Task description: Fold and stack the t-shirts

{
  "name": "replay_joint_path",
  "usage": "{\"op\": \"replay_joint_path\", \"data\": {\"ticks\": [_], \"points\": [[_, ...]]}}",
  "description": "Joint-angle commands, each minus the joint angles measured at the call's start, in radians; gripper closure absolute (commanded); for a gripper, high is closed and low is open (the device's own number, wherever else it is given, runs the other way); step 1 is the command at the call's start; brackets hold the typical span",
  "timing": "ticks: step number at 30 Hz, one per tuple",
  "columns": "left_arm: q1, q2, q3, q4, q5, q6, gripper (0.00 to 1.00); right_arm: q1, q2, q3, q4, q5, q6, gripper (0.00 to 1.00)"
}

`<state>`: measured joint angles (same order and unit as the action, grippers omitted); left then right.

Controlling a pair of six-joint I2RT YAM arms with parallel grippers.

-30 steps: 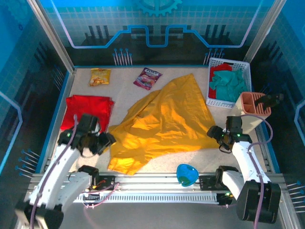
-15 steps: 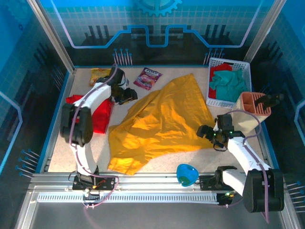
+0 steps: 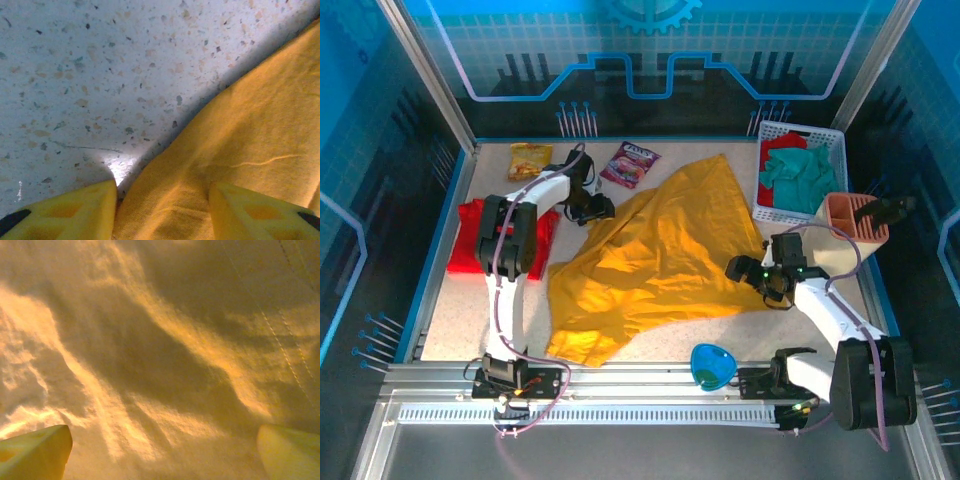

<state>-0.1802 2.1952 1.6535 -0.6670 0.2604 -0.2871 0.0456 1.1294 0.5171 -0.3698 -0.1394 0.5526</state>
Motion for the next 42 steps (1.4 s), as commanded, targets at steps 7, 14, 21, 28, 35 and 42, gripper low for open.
{"op": "replay_joint_path", "data": {"ticks": [7,14,21,28,35,42], "points": [[-0.011,0.04,-0.029,0.029,0.071,-0.034,0.64,0.017,0.086,0.07,0.049,-0.036,0.018,0.05],[-0.012,0.002,0.008,0.001,0.009,-0.021,1.0,0.019,0.105,0.096,0.021,0.002,0.032,0.05],[-0.038,-0.174,0.054,-0.083,-0.138,0.004,1.0,0.024,0.093,0.08,0.04,0.02,0.056,0.05],[-0.235,-0.397,-0.058,-0.096,-0.31,-0.038,1.0,0.026,0.103,0.075,0.058,0.022,0.063,0.04],[-0.542,-0.447,-0.296,0.018,-0.398,-0.167,0.99,0.026,0.131,0.077,0.06,0.027,0.064,0.04],[-0.604,-0.367,-0.276,-0.082,-0.425,-0.141,0.69,0.025,0.147,0.083,0.064,0.021,0.061,0.04]]}}
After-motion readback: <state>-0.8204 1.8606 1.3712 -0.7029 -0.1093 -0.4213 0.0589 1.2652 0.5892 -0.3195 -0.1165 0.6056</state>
